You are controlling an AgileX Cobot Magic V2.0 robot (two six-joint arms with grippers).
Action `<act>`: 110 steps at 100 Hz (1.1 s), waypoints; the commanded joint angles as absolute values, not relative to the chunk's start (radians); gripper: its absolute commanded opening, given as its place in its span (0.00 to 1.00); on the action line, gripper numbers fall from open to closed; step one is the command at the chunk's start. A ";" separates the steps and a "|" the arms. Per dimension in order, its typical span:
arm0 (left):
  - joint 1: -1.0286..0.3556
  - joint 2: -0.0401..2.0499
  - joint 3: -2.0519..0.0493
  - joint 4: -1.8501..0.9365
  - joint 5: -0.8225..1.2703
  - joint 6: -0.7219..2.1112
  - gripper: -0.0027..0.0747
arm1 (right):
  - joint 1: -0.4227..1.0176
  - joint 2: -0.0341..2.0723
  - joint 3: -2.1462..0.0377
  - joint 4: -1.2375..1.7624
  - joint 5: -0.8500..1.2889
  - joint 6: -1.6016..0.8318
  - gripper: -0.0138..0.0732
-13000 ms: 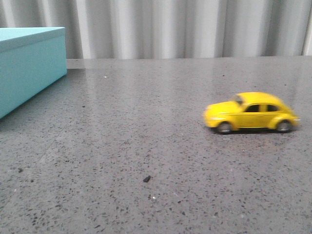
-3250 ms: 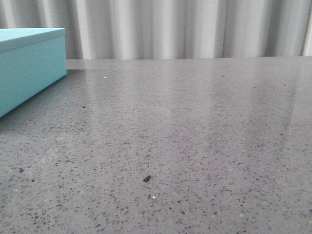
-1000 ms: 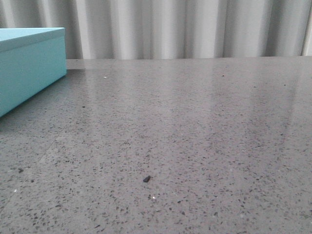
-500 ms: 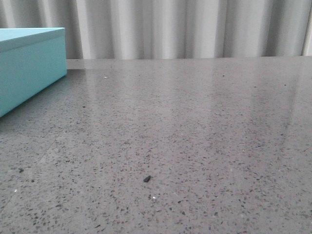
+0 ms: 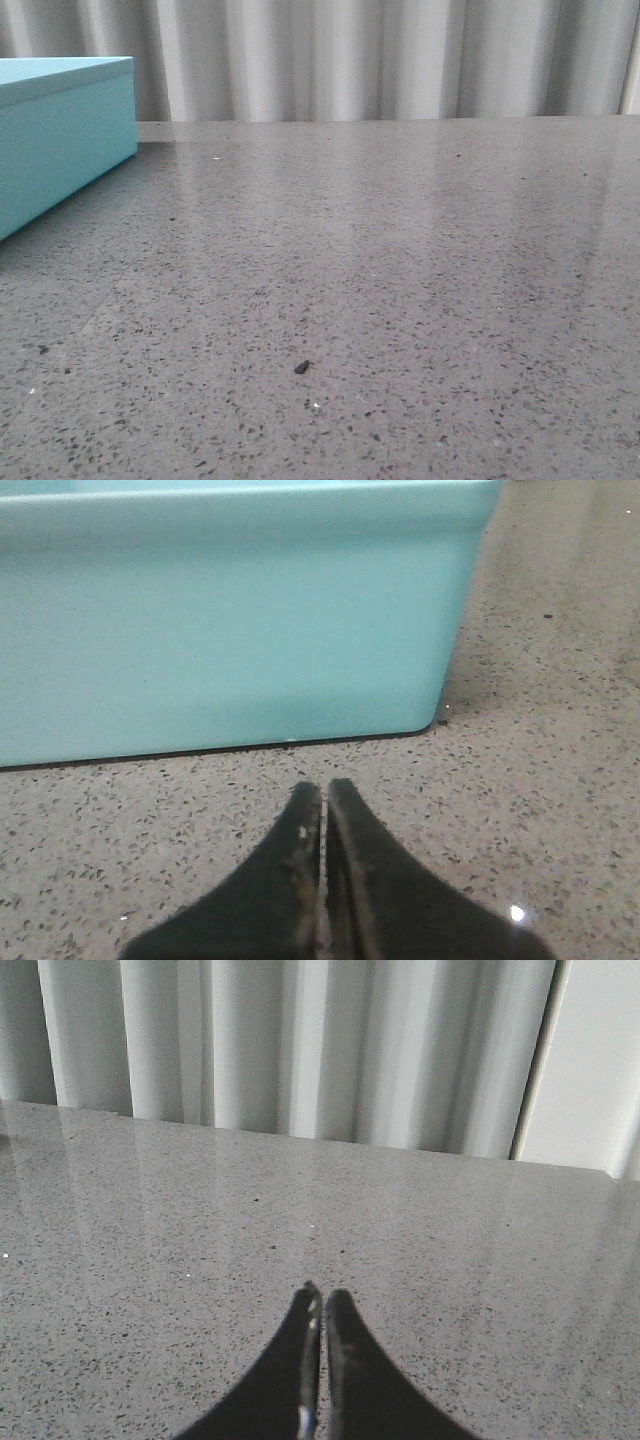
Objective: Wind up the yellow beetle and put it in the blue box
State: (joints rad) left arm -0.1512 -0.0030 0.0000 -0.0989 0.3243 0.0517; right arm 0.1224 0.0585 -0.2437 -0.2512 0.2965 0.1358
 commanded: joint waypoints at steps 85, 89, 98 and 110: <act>-0.146 -0.035 0.025 -0.109 0.271 0.040 0.01 | -0.028 -0.028 0.032 -0.073 0.000 0.061 0.11; -0.146 -0.035 0.025 -0.109 0.271 0.040 0.01 | -0.032 -0.028 0.032 -0.011 0.044 -0.024 0.11; -0.146 -0.035 0.025 -0.109 0.271 0.040 0.01 | -0.037 -0.028 0.032 0.066 0.136 -0.118 0.11; -0.146 -0.035 0.025 -0.109 0.271 0.040 0.01 | -0.037 -0.028 0.032 0.066 0.245 -0.118 0.11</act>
State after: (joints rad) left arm -0.1512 -0.0030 -0.0007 -0.0989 0.3261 0.0517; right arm -0.0296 -0.0109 0.0092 0.0496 0.2356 -0.0882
